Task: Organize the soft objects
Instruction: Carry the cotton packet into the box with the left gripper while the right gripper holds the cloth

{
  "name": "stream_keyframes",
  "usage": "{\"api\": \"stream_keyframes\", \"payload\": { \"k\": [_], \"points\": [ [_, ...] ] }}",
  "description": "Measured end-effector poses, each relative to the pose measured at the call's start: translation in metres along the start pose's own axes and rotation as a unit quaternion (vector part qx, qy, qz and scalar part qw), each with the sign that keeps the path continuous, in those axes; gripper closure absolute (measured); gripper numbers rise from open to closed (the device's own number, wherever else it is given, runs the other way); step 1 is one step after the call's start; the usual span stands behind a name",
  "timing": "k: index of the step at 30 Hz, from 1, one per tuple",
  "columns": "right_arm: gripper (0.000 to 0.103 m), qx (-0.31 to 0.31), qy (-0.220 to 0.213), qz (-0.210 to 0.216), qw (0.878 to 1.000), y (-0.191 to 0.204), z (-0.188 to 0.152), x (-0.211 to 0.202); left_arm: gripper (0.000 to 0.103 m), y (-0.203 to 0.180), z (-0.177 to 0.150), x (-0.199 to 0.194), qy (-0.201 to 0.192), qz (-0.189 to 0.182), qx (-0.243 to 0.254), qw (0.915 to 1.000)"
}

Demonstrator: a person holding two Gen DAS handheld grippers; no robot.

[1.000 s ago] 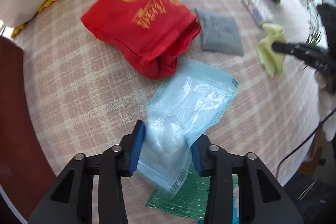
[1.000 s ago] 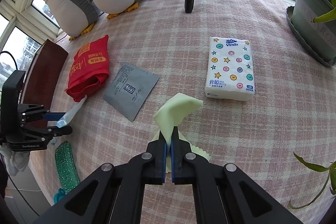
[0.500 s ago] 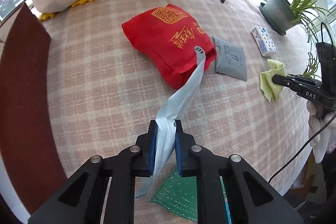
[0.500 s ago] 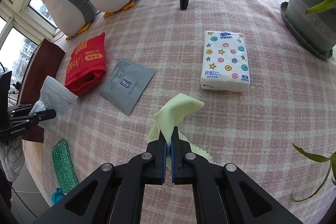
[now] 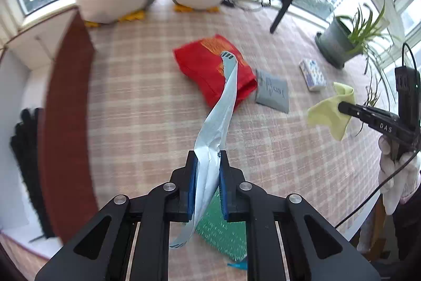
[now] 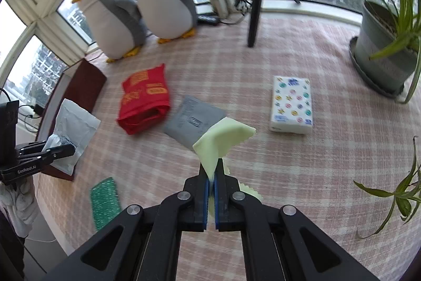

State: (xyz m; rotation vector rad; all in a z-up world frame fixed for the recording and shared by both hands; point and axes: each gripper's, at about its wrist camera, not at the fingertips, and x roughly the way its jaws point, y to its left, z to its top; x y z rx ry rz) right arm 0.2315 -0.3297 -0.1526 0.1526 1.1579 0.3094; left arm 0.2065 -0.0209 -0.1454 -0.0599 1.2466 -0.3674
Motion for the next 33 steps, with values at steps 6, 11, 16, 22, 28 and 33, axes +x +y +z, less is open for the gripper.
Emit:
{"api": "stream_keyframes", "payload": {
  "k": [6,11,16,22,28,33],
  "points": [
    [0.1,-0.05,-0.022,0.017,0.998,0.061,0.004,-0.023,0.09,0.032,-0.013,-0.057,-0.047,0.036,-0.026,0.9979],
    [0.1,-0.092,-0.037,0.036,0.994,0.118,0.014,-0.032,0.09,0.081,-0.024,-0.102,-0.078,0.083,-0.069,0.9911],
    [0.1,-0.129,-0.05,0.058,0.989,0.178,0.028,-0.034,0.09,0.128,-0.033,-0.128,-0.085,0.115,-0.103,0.9844],
    [0.1,-0.158,-0.068,0.079,0.982,0.245,0.048,-0.028,0.09,0.173,-0.029,-0.141,-0.092,0.129,-0.124,0.9795],
    [0.1,-0.159,-0.069,0.106,0.979,0.302,0.076,-0.008,0.09,0.209,-0.012,-0.136,-0.091,0.137,-0.134,0.9772],
    [0.1,-0.177,-0.064,0.102,0.977,0.345,0.097,0.018,0.09,0.228,0.006,-0.116,-0.081,0.133,-0.127,0.9796]
  ]
}}
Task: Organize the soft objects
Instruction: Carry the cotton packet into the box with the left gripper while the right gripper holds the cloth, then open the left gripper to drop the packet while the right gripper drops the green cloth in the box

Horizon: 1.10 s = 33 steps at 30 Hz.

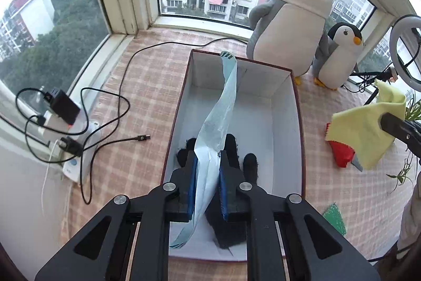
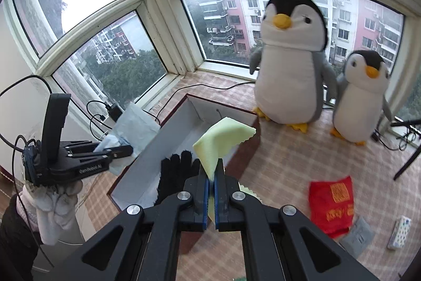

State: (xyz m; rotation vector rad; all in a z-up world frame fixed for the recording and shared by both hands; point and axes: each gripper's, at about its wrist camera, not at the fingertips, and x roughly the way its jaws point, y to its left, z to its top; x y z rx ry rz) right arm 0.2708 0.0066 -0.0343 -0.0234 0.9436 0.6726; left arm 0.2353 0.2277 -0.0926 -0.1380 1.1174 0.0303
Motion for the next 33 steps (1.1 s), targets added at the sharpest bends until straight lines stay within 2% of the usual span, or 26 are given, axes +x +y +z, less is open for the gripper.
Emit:
{"api": "stream_keyframes", "payload": {
  "k": [13,22,25,26,27,28,29,30,33],
  "points": [
    [0.1,-0.01,0.046,0.005,0.999,0.016,0.034,0.088,0.09,-0.017,0.041,0.069,0.037,-0.005,0.019,0.9991],
    [0.1,-0.008,0.061,0.001,0.998,0.013,0.04,0.114,0.09,-0.024,0.053,0.089,0.05,-0.01,0.024,0.9984],
    [0.099,-0.009,0.065,-0.002,0.998,0.013,0.041,0.121,0.086,-0.024,0.055,0.091,0.055,-0.014,0.021,0.9982],
    [0.093,-0.01,0.067,-0.004,0.998,0.013,0.041,0.122,0.084,-0.023,0.056,0.093,0.056,-0.015,0.021,0.9981],
    [0.087,-0.012,0.066,-0.007,0.998,0.013,0.04,0.122,0.077,-0.024,0.056,0.093,0.057,-0.018,0.022,0.998],
    [0.075,-0.013,0.061,-0.011,0.998,0.013,0.041,0.121,0.071,-0.024,0.056,0.093,0.057,-0.018,0.023,0.998],
    [0.063,-0.013,0.056,-0.015,0.998,0.012,0.041,0.119,0.059,-0.024,0.055,0.092,0.055,-0.017,0.024,0.9981],
    [0.06,-0.014,0.049,-0.017,0.999,0.012,0.041,0.116,0.055,-0.025,0.054,0.09,0.05,-0.013,0.025,0.9983],
    [0.059,-0.016,0.046,-0.016,0.999,0.011,0.041,0.11,0.055,-0.023,0.054,0.088,0.049,-0.011,0.025,0.9984]
  ]
}}
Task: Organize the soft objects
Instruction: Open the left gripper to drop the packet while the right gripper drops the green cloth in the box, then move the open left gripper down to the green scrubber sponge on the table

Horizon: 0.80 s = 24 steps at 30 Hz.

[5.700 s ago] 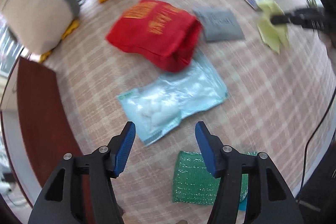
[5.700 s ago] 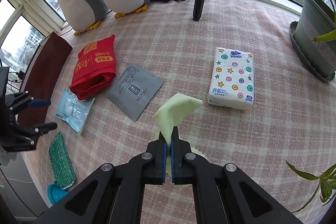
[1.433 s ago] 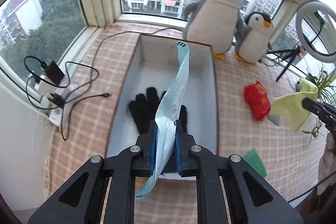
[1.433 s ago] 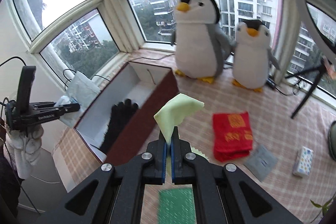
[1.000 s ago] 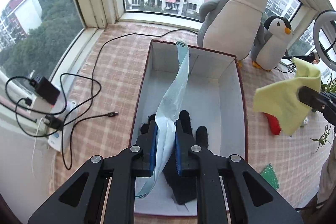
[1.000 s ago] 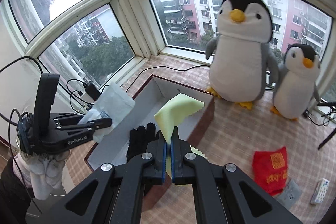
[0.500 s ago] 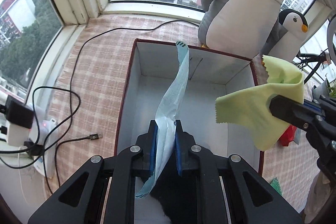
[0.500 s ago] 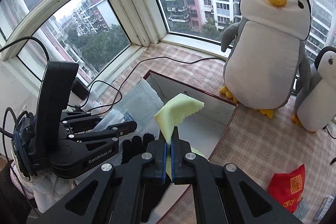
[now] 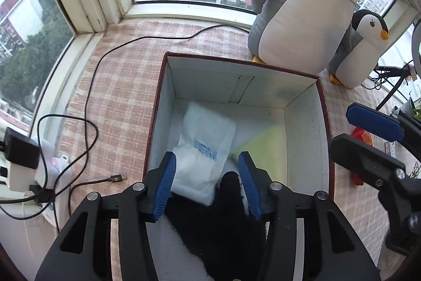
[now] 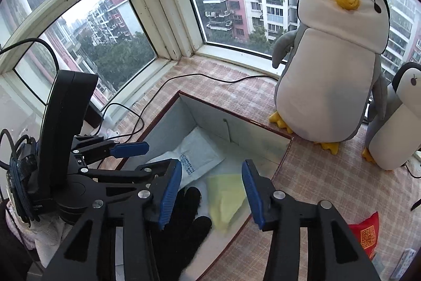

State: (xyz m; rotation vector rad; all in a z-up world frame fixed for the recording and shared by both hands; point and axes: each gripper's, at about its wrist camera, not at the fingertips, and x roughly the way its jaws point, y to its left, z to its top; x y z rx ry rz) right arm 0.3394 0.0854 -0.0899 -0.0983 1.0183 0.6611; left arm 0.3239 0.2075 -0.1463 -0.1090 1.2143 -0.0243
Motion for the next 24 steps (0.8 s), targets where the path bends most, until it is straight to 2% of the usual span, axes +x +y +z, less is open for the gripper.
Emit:
{"api": "stream_keyframes", "payload": {
  "k": [5,13,18,24],
  "points": [
    [0.059,0.001,-0.009,0.0,1.0,-0.007,-0.008,-0.019,0.055,-0.001,-0.007,-0.019,-0.016,0.001,0.002,0.9999],
    [0.059,0.018,-0.043,0.004,0.999,-0.027,-0.034,-0.076,0.055,-0.013,-0.031,-0.071,-0.049,-0.024,-0.001,0.9985],
    [0.059,0.054,-0.09,0.017,0.994,-0.054,-0.062,-0.127,0.055,-0.023,-0.054,-0.096,-0.058,-0.037,0.006,0.9976],
    [0.058,0.061,-0.095,0.001,0.994,-0.082,-0.107,-0.182,0.055,-0.038,-0.092,-0.122,-0.059,-0.059,0.007,0.9965]
  ]
}}
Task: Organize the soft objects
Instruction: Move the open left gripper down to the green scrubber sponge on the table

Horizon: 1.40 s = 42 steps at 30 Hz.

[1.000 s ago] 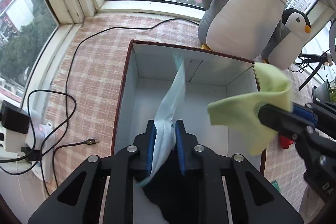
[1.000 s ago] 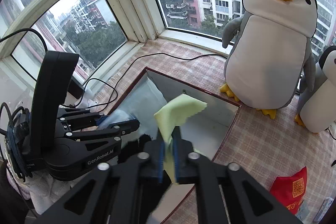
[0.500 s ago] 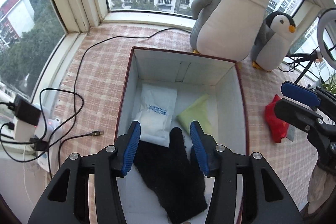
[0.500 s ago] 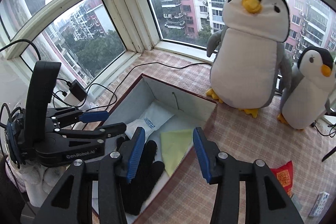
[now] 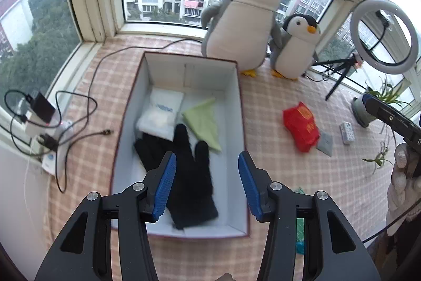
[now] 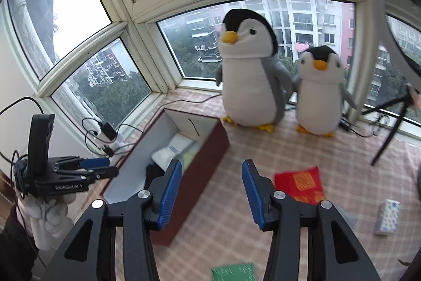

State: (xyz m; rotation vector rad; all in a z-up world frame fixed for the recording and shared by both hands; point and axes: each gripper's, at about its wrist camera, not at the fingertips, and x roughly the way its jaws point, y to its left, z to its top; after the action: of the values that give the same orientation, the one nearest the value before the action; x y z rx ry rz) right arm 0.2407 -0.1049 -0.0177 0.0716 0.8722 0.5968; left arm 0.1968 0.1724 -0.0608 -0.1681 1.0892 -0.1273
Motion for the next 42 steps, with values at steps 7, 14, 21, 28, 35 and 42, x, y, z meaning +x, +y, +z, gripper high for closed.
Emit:
{"api": "stream_keyframes", "payload": {
  "k": [7,14,21,28,35,42],
  "points": [
    [0.056,0.03,0.022,-0.034,0.999,-0.043,-0.054,-0.051,0.055,-0.026,-0.039,-0.006,0.012,-0.023,0.007,0.9996],
    [0.056,0.085,0.032,-0.046,0.995,-0.085,-0.1,-0.075,0.055,-0.063,-0.067,0.009,0.037,-0.048,0.018,0.998],
    [0.056,0.115,0.057,-0.041,0.991,-0.115,-0.133,-0.077,0.055,-0.1,-0.088,0.039,0.08,-0.08,0.024,0.9933],
    [0.056,0.112,0.076,-0.037,0.99,-0.129,-0.155,-0.072,0.055,-0.122,-0.111,0.069,0.118,-0.091,0.012,0.9887],
    [0.056,0.109,0.073,-0.054,0.99,-0.152,-0.158,-0.075,0.055,-0.135,-0.128,0.096,0.15,-0.085,-0.01,0.985],
    [0.056,0.13,0.071,-0.066,0.987,-0.184,-0.166,-0.08,0.055,-0.135,-0.131,0.119,0.167,-0.072,-0.04,0.9825]
  ]
}}
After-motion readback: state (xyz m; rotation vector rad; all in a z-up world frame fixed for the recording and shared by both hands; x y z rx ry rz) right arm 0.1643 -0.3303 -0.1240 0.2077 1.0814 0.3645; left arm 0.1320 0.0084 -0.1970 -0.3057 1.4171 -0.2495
